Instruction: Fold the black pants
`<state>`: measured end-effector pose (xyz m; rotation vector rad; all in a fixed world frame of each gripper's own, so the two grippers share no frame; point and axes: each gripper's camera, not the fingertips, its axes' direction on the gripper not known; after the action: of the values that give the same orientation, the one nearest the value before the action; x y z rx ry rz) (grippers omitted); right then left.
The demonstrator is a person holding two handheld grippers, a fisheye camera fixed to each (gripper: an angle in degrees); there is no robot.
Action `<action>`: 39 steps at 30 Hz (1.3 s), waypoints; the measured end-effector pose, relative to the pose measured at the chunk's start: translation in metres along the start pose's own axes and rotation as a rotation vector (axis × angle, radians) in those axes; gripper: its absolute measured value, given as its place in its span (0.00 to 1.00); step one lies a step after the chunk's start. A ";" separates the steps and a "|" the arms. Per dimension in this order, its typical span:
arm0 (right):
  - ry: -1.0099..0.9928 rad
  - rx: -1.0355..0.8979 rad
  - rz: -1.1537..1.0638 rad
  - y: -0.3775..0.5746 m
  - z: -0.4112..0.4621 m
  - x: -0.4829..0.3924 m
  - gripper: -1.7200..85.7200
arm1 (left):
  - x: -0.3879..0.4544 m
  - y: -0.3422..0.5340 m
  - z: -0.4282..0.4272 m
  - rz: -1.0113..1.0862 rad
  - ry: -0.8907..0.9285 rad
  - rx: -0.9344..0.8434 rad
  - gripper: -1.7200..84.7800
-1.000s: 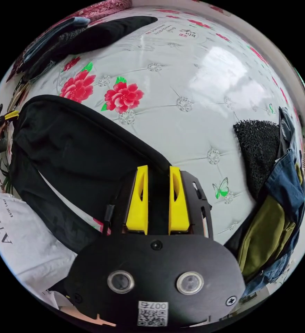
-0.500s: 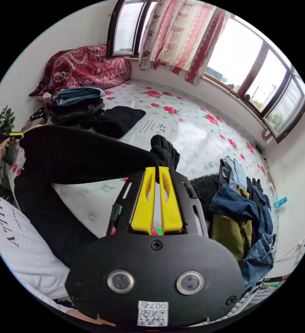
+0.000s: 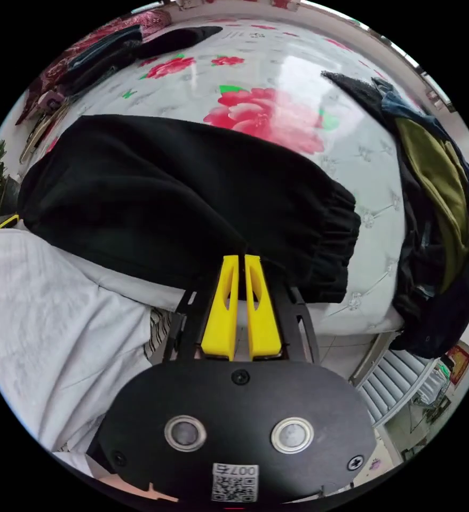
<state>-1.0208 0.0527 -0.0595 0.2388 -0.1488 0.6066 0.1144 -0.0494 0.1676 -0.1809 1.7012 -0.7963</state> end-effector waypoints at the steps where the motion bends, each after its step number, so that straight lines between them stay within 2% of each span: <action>1: -0.005 0.008 0.026 0.005 0.004 0.002 0.02 | 0.002 0.003 0.005 -0.003 -0.012 -0.010 0.01; 2: -0.018 0.109 0.072 0.014 -0.005 0.010 0.02 | 0.003 0.004 0.008 0.000 -0.035 -0.016 0.01; 4: -0.075 0.127 0.124 0.015 -0.018 0.029 0.02 | 0.000 -0.002 -0.001 0.003 -0.044 -0.001 0.01; 7: -0.039 0.278 0.071 0.027 -0.067 0.049 0.02 | -0.009 -0.011 -0.040 0.006 -0.053 0.095 0.01; 9: 0.043 0.377 -0.014 0.045 -0.104 0.049 0.02 | -0.007 -0.001 -0.074 0.012 -0.051 0.194 0.01; 11: 0.134 0.400 -0.049 0.062 -0.112 0.046 0.02 | 0.000 0.013 -0.082 0.031 -0.078 0.216 0.01; 14: 0.152 0.305 -0.057 0.085 -0.076 0.052 0.02 | 0.001 0.035 -0.046 0.030 -0.106 0.097 0.01; 17: -0.022 0.111 0.101 0.101 -0.015 0.085 0.04 | -0.010 0.051 0.007 -0.029 -0.021 -0.032 0.01; 18: -0.090 0.105 0.181 0.111 -0.007 0.101 0.04 | -0.016 0.054 0.018 -0.070 -0.006 -0.046 0.01; 21: -0.211 0.275 0.300 0.145 -0.027 0.141 0.07 | -0.030 0.053 0.022 -0.141 0.033 -0.061 0.01; 24: -0.247 0.423 0.500 0.171 -0.041 0.193 0.08 | -0.032 0.049 0.022 -0.094 -0.016 -0.107 0.01; 27: -0.397 0.494 0.679 0.182 -0.029 0.243 0.09 | -0.029 0.049 0.025 -0.049 -0.082 -0.142 0.01; 29: -0.428 0.462 0.735 0.179 -0.017 0.261 0.08 | -0.033 0.051 0.025 -0.056 -0.099 -0.154 0.01; 32: -0.396 0.462 0.720 0.180 -0.021 0.272 0.06 | -0.044 0.058 0.028 -0.080 -0.098 -0.168 0.01; 36: -0.310 0.626 0.715 0.230 -0.058 0.286 0.06 | -0.064 0.071 0.033 -0.127 -0.093 -0.186 0.01; 39: -0.393 0.516 0.726 0.241 -0.022 0.307 0.07 | -0.075 0.078 0.040 -0.157 -0.114 -0.194 0.01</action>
<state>-0.9097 0.4174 0.0263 0.8243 -0.4704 1.3171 0.1954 0.0320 0.1792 -0.4898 1.6693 -0.7204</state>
